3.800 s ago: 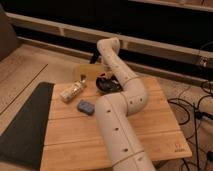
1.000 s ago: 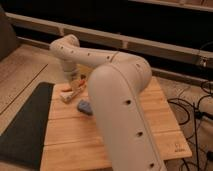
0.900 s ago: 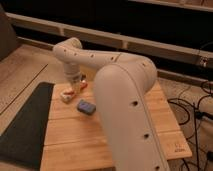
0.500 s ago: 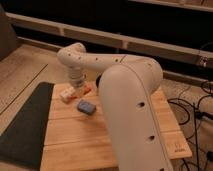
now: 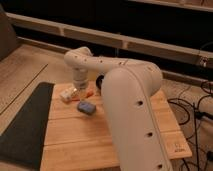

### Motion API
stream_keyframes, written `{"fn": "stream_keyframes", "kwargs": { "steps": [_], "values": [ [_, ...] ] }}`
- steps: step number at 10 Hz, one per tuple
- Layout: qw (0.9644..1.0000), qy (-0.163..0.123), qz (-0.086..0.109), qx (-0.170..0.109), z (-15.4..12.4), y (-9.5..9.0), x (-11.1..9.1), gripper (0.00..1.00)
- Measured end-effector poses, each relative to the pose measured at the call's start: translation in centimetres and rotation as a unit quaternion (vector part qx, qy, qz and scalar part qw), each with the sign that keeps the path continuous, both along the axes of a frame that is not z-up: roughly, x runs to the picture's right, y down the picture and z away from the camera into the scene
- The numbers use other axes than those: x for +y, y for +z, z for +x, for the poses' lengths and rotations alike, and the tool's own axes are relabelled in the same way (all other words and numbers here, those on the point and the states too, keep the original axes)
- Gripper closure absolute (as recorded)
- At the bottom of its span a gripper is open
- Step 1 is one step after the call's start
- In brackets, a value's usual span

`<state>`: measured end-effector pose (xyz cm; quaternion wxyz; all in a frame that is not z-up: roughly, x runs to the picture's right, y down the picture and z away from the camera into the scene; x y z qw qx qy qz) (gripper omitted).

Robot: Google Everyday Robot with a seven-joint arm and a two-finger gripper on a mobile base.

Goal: Place the pepper on the white sponge

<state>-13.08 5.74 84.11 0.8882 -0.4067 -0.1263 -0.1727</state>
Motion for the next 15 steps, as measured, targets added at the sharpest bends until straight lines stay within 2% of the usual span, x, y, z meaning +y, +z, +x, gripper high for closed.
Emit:
{"fn": "stream_keyframes", "kwargs": {
  "steps": [3, 5, 7, 9, 10, 12, 13, 15],
  "values": [
    [0.9994, 0.014, -0.030, 0.008, 1.1, 1.4, 1.9, 1.00],
    [0.9992, 0.006, -0.040, 0.003, 0.7, 1.7, 2.9, 1.00],
    [0.9990, -0.008, -0.045, 0.000, 1.0, 2.7, 3.8, 1.00],
    [0.9989, -0.020, -0.042, 0.000, 1.9, 3.8, 3.8, 0.99],
    [0.9989, -0.024, -0.041, -0.001, 2.2, 4.2, 3.6, 0.93],
    [0.9985, -0.032, -0.041, -0.020, 2.1, 4.6, 3.7, 0.71],
    [0.9982, -0.034, -0.040, -0.027, 1.7, 4.6, 3.7, 0.67],
    [0.9982, -0.035, -0.041, -0.028, 1.6, 4.6, 3.8, 0.67]
  ]
}}
